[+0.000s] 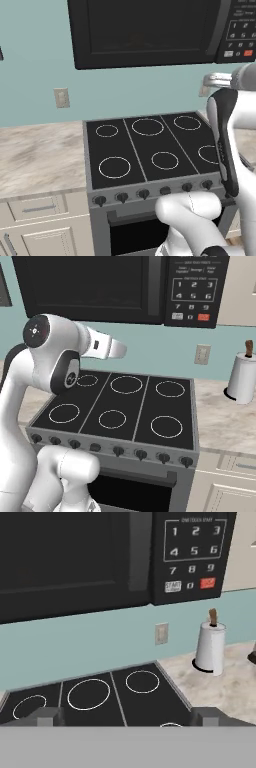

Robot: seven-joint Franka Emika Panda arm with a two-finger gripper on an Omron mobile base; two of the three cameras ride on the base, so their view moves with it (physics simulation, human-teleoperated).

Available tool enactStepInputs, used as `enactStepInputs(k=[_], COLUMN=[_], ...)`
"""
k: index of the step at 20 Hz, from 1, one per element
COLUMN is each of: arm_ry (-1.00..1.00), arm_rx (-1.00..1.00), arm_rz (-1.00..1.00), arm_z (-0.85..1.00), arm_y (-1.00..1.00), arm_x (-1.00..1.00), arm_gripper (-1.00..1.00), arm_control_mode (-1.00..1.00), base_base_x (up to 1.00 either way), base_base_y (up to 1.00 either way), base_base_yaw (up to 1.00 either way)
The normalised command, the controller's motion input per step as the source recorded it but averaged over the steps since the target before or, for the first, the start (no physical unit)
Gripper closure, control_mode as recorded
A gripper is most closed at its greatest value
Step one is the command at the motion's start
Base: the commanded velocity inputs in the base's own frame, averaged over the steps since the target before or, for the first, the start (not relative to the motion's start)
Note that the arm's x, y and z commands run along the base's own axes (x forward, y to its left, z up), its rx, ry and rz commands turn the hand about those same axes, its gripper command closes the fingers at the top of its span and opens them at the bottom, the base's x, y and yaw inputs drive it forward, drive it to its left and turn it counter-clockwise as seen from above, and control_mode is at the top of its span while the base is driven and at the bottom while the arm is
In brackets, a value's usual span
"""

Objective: Retrieve the reheated potato from the microwave, then place the potato, cheese, and condiment on the cutting board.

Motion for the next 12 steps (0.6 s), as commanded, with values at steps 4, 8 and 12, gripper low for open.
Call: enactStepInputs(k=[4, 8, 12], arm_ry=[-0.23, -0.21, -0.12], arm_rx=[0.08, 0.09, 0.04], arm_rz=[0.0, 0.0, 0.01], arm_z=[0.32, 0.36, 0.47], arm_y=[-0.24, -0.2, -0.17], arm_x=[-0.13, -0.1, -0.01], arm_gripper=[-1.0, -1.0, -1.0], arm_control_mode=[-1.0, -1.0, -1.0], base_base_x=[0.0, 0.0, 0.0], base_base_y=[0.0, 0.0, 0.0], base_base_yaw=[0.0, 0.0, 0.0])
